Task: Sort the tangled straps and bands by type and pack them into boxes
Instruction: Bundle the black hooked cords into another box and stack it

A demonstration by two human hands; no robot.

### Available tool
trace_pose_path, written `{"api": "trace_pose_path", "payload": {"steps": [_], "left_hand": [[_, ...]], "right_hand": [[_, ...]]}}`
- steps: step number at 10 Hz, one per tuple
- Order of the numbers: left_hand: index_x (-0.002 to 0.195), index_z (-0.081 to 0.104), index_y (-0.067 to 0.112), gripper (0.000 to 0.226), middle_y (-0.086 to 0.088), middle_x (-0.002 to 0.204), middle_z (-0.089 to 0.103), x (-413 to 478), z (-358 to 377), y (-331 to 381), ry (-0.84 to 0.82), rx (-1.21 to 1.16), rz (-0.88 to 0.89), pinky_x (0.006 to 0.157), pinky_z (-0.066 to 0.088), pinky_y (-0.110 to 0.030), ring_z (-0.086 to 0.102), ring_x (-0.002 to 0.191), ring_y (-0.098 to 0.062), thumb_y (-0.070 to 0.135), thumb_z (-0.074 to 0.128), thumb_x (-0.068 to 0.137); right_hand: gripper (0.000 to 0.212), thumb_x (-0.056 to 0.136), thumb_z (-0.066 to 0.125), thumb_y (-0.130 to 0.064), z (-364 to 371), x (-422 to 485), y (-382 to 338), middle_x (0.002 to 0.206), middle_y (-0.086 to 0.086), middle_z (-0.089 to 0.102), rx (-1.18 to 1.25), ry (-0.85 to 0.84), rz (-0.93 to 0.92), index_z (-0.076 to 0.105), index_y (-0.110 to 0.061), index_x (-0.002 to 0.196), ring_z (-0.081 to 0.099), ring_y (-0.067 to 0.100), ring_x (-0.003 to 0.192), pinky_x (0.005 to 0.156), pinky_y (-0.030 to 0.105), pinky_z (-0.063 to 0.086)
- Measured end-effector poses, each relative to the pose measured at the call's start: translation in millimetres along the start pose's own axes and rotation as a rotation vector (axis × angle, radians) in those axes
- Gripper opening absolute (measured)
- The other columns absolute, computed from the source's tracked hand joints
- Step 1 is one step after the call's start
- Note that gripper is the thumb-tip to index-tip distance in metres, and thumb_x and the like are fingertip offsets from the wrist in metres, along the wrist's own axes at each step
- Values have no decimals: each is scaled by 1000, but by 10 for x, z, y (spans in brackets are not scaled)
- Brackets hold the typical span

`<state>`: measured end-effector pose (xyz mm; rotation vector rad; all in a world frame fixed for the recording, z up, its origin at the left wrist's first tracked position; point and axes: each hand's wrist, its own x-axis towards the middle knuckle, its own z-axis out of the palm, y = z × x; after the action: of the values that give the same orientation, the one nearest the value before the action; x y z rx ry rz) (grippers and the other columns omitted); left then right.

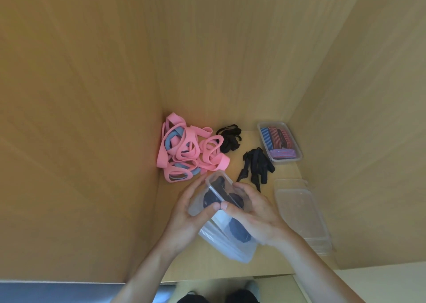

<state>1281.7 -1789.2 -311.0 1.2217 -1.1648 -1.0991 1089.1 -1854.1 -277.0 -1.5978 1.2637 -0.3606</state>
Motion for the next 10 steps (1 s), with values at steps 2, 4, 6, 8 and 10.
{"api": "trace_pose_path", "payload": {"steps": [2, 4, 6, 8, 10], "left_hand": [[141, 54, 39, 51, 15, 145, 55, 62, 42, 117, -24, -8, 21, 107, 40, -15, 46, 138, -5, 30, 70, 94], [146, 51, 27, 53, 4, 149, 53, 48, 74, 189, -74, -78, 2, 114, 39, -33, 46, 141, -17, 15, 67, 96], [139, 58, 22, 46, -3, 137, 64, 72, 83, 302, 6, -172, -5, 96, 52, -25, 60, 128, -21, 21, 69, 95], [132, 65, 23, 40, -5, 131, 67, 196, 153, 370, 99, -276, -36, 92, 55, -28, 63, 122, -23, 30, 69, 93], [126, 69, 21, 37, -12, 126, 69, 317, 377, 422, 124, -401, -129, 92, 51, -34, 66, 114, -22, 28, 64, 91]], "right_hand": [[94, 55, 68, -89, -40, -40, -87, 126, -27, 62, 48, 9, -26, 50, -44, 136, 57, -10, 115, 105, 33, 49], [97, 53, 71, -89, -81, -88, -102, 131, -21, 61, 66, 8, -32, 50, -41, 135, 57, -2, 122, 106, 38, 49], [99, 54, 66, -92, -130, -142, -274, 136, -22, 52, 36, 8, -61, 47, -44, 138, 53, 0, 125, 108, 38, 46], [71, 80, 62, -67, -327, -412, -468, 148, -39, 22, -61, -51, -295, 31, -61, 144, 31, -8, 140, 113, 35, 37], [96, 77, 70, -63, 160, -1544, 1187, 158, -39, -3, -398, -49, -316, 10, -57, 152, 2, -9, 149, 117, 32, 25]]}}
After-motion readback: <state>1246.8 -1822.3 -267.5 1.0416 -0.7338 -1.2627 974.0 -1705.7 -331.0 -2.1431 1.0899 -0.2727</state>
